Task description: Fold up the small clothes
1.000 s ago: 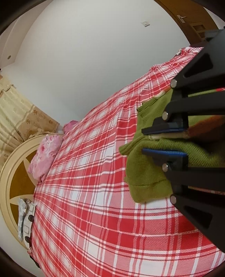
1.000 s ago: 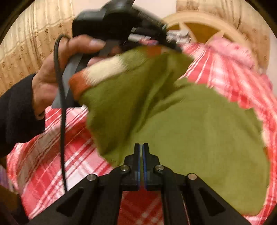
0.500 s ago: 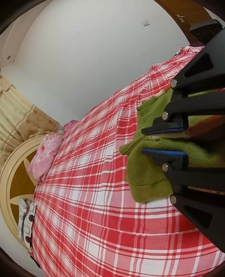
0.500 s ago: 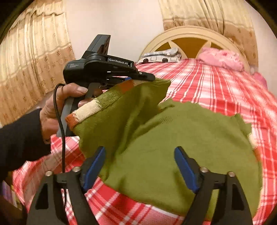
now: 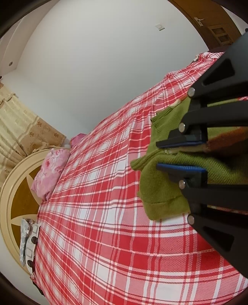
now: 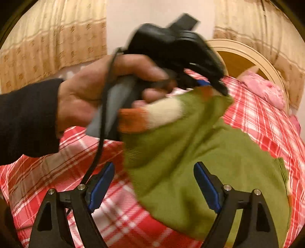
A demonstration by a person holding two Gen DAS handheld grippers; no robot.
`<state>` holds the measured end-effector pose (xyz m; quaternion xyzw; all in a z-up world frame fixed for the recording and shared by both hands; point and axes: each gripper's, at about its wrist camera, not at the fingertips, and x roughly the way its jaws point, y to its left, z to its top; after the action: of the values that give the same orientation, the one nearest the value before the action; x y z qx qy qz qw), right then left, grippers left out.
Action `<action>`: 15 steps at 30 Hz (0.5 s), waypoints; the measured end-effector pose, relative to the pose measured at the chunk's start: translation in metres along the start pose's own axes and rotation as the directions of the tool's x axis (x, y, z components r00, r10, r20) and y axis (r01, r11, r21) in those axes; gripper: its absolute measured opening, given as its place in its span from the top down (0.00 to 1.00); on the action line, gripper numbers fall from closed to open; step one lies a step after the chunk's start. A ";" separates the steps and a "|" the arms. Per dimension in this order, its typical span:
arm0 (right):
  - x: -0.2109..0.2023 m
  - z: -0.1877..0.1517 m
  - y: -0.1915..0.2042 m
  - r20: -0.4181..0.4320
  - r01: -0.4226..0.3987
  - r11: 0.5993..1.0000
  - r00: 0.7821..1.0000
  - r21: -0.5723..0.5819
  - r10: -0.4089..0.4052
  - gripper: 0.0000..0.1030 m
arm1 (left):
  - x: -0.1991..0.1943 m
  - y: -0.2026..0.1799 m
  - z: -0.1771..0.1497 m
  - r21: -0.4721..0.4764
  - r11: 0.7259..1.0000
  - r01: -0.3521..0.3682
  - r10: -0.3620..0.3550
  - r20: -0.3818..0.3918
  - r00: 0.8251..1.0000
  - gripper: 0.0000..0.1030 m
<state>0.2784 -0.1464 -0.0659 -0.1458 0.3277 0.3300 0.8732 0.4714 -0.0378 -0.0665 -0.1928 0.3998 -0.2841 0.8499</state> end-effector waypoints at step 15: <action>-0.003 0.012 -0.016 0.046 0.021 0.993 0.999 0.113 -0.027 0.89 | -0.005 -0.013 0.007 0.020 1.000 0.006 -0.006 0.004 1.000 0.84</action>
<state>0.2931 -0.1540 -0.0547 -0.0927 0.3232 0.3039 0.8914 0.4696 -0.0439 -0.0521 -0.1860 0.3946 -0.2901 0.8518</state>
